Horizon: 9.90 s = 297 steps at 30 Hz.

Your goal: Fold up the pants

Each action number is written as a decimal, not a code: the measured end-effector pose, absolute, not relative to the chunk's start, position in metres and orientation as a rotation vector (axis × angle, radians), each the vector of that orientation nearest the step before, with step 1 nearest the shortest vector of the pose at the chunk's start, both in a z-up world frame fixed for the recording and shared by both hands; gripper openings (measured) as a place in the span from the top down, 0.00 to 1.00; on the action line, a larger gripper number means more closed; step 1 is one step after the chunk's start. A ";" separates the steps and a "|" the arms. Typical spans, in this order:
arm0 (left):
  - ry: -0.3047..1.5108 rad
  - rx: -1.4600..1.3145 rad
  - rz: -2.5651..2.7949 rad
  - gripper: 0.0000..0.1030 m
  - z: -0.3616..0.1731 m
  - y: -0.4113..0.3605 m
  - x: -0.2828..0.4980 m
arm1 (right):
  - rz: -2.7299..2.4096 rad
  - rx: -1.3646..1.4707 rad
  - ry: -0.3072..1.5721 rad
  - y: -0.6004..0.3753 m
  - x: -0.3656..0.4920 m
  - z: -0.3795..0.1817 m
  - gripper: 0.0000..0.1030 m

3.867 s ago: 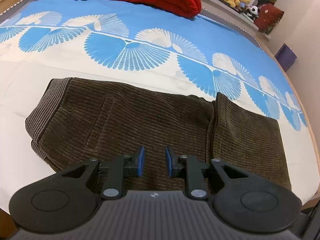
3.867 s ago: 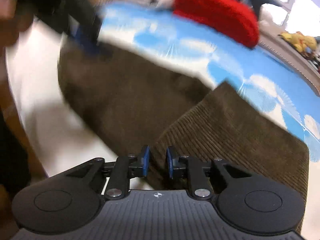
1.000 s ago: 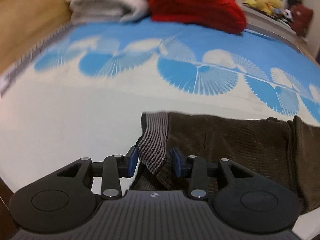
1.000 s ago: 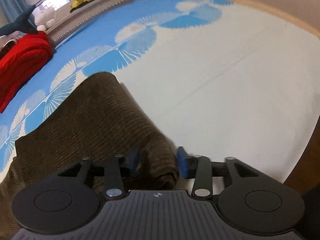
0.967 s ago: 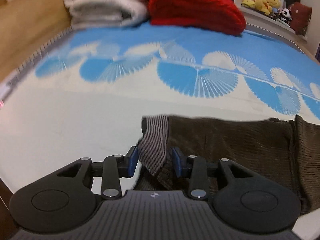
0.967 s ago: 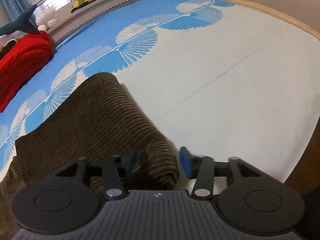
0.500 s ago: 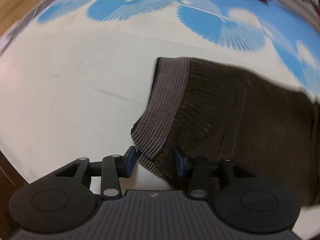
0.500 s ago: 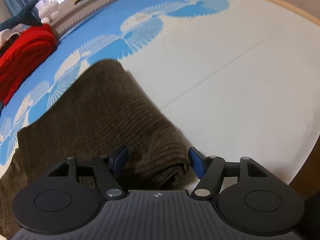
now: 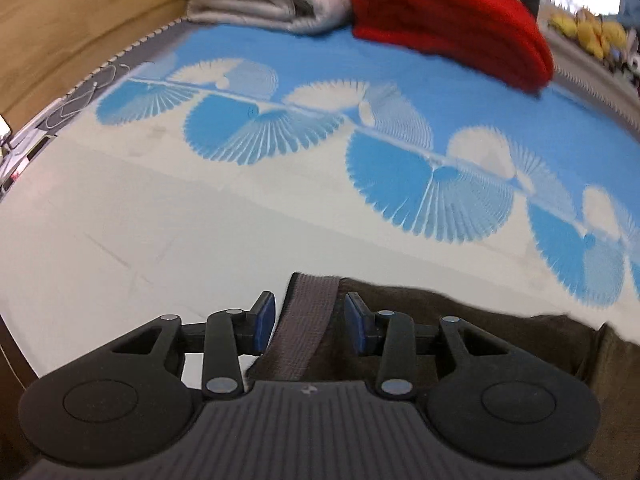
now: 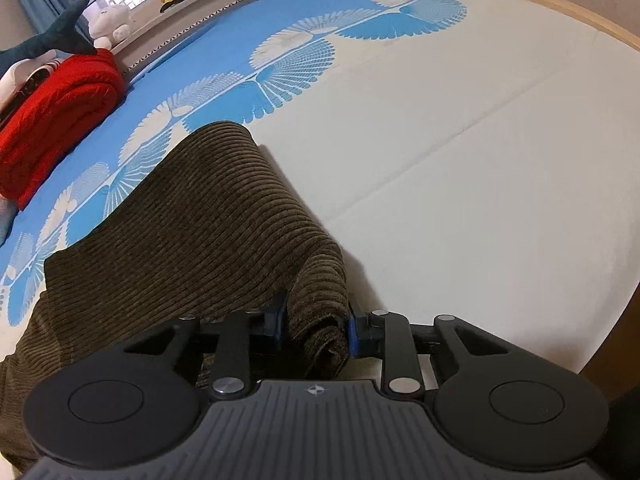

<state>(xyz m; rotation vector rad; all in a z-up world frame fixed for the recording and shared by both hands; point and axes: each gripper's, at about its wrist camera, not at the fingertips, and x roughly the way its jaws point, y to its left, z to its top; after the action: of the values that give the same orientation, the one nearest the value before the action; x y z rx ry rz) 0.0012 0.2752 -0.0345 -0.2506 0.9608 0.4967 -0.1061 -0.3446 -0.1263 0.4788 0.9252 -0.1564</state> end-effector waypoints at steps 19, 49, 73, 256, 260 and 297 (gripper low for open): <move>1.186 -0.387 0.222 0.95 -0.105 0.331 -0.020 | -0.193 0.488 0.949 -0.345 -0.103 -0.131 0.57; 1.266 0.011 0.151 0.79 -0.132 0.202 -0.035 | -0.156 0.468 0.955 -0.337 -0.103 -0.135 0.34; 1.178 0.259 -0.241 0.73 -0.150 0.001 -0.026 | -0.167 0.438 0.944 -0.337 -0.103 -0.138 0.28; 0.935 -0.028 0.045 0.01 0.007 0.022 -0.060 | 0.004 0.098 0.828 -0.225 -0.070 0.009 0.01; 0.904 -0.018 0.069 0.01 0.005 0.010 -0.055 | 0.059 0.057 0.848 -0.212 -0.077 0.004 0.01; 0.908 -0.053 0.075 0.01 -0.005 0.014 -0.028 | 0.008 -0.016 0.823 -0.185 -0.051 -0.007 0.01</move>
<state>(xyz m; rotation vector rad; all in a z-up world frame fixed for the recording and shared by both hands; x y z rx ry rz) -0.0278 0.0137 -0.0049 -0.0530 0.9082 0.0754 -0.0508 -0.1845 -0.0068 -0.0160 0.8233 0.0081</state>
